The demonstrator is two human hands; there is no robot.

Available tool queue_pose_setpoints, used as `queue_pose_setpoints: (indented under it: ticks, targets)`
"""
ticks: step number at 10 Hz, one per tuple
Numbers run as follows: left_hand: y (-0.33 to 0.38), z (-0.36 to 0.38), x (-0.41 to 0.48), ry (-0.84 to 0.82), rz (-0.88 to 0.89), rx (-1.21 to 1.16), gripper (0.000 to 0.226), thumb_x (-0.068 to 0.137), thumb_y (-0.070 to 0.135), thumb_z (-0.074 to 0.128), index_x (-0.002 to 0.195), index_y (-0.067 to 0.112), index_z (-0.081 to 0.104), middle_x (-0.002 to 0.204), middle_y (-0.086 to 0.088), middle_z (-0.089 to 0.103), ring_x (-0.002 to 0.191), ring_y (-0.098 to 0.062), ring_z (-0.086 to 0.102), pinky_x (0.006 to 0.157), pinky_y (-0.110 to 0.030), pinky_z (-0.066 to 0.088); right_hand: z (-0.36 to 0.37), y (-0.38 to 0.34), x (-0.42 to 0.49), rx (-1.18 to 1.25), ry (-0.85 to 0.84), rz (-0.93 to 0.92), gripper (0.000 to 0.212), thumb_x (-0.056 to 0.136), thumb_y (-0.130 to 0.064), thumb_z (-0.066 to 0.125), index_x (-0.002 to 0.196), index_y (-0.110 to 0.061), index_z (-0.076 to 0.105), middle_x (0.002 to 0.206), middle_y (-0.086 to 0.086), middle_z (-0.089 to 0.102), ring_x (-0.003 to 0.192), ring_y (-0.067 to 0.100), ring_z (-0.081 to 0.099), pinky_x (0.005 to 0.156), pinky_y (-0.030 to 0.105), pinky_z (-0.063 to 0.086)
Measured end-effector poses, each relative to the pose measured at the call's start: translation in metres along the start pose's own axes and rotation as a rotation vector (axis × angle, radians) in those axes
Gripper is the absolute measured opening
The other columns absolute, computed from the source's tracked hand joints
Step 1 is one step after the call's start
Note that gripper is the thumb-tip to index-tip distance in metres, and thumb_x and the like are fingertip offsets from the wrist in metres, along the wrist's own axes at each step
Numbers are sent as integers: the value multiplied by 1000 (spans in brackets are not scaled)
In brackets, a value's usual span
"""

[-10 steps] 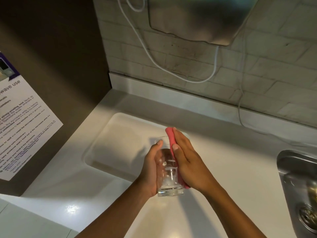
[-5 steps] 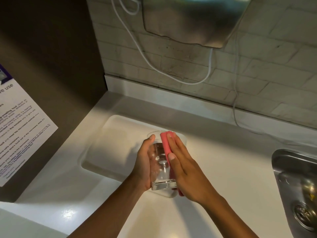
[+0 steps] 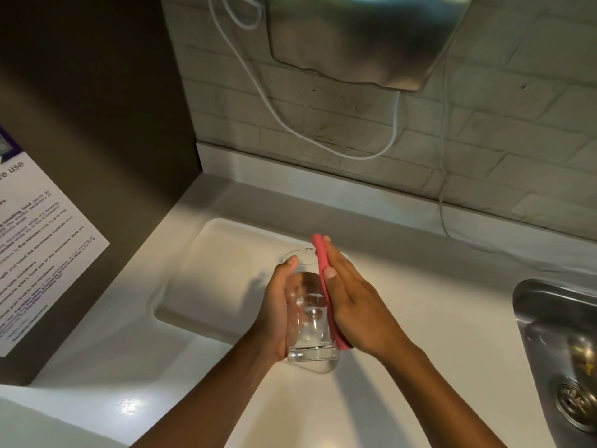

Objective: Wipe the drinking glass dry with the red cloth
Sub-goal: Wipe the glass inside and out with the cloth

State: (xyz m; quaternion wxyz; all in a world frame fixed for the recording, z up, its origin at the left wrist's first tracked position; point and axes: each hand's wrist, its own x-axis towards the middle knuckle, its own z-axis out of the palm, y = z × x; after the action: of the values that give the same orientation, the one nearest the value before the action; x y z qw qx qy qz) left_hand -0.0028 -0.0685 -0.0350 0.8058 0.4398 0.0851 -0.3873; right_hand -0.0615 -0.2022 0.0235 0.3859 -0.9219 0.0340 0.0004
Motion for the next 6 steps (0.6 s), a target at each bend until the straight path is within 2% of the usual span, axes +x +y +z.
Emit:
queue_pose_setpoints:
  ticks: [1, 2, 3, 4, 5, 6]
  targets:
    - [7, -7, 7, 39, 32, -12, 74, 89, 68, 60, 122, 4, 79, 128, -28, 74, 117, -43, 73, 96, -53, 60, 10, 1, -15, -116, -34, -86, 47, 104, -59, 11, 146, -67, -9, 159, -41, -8, 133, -30, -4, 105, 13, 25]
    - [10, -11, 9, 35, 17, -15, 75, 86, 69, 60, 119, 4, 80, 115, -23, 79, 100, -36, 79, 83, -47, 65, 17, 6, -26, -45, -58, -54, 48, 103, -61, 12, 145, -68, -9, 161, -38, -5, 136, -24, 3, 112, 20, 27]
    - [4, -6, 9, 34, 33, 46, 81, 76, 71, 63, 113, 1, 80, 110, -23, 79, 93, -33, 80, 78, -44, 66, 13, 1, -19, 98, -28, 39, 46, 103, -59, 14, 144, -71, -5, 162, -34, 7, 145, -10, 15, 118, 23, 23]
    - [11, -6, 10, 51, 49, 18, 77, 85, 70, 60, 110, 1, 82, 108, -23, 80, 93, -34, 80, 77, -43, 66, 21, -3, -28, 4, -57, -6, 50, 100, -64, 9, 147, -66, -9, 162, -36, -8, 128, -34, 15, 99, -1, 31]
    - [16, -7, 12, 113, 71, 38, 75, 92, 72, 52, 102, 3, 78, 102, -23, 77, 92, -35, 76, 83, -46, 63, 29, 1, -40, -62, -109, -25, 52, 100, -64, 9, 145, -66, -16, 159, -38, -18, 113, -46, 9, 77, -13, 29]
    - [7, -3, 9, 134, 45, 68, 78, 95, 69, 50, 112, -2, 79, 110, -25, 78, 97, -36, 77, 86, -48, 63, 22, -2, -31, 34, -72, 54, 53, 102, -58, 12, 149, -61, -12, 163, -34, -7, 143, -13, 9, 107, 8, 16]
